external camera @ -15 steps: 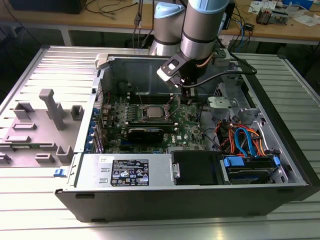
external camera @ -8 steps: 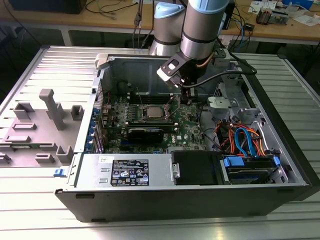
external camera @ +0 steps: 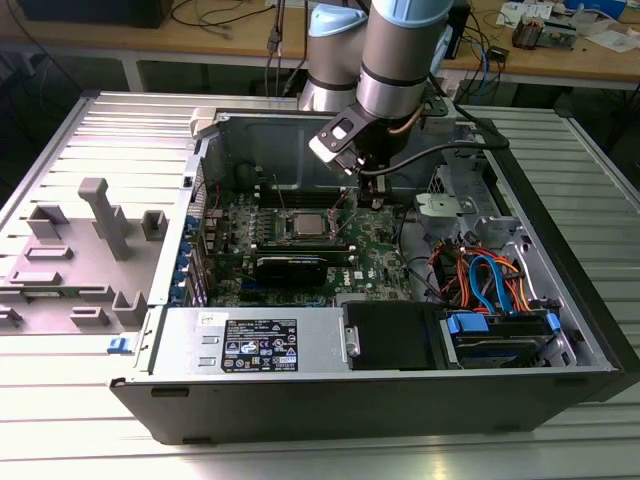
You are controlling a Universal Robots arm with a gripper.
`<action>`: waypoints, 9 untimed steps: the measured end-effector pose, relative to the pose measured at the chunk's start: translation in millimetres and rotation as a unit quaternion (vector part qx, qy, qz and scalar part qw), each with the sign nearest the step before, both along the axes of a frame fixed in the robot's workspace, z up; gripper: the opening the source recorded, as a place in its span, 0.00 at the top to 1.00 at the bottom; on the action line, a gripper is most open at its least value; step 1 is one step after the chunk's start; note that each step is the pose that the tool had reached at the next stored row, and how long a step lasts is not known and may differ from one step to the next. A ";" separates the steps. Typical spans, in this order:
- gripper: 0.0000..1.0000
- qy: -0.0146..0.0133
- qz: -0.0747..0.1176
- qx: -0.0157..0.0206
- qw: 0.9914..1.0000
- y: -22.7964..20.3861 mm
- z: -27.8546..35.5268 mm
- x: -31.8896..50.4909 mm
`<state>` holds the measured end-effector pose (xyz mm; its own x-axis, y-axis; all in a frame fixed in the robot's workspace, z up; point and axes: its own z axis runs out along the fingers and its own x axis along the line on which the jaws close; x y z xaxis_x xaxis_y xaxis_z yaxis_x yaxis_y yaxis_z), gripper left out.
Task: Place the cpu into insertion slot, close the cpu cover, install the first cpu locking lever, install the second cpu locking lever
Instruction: 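Close the cpu cover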
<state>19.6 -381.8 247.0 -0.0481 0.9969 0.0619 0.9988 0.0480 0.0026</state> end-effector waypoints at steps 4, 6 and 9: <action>0.89 0.000 0.000 0.000 1.000 0.0 0.0 -1.2; 0.89 0.000 0.000 0.000 1.000 0.0 0.0 -1.9; 0.89 0.000 0.000 0.000 1.000 0.0 0.0 -2.7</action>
<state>16.9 -381.8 247.0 -0.0481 0.9969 0.0620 0.9988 0.0480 0.0024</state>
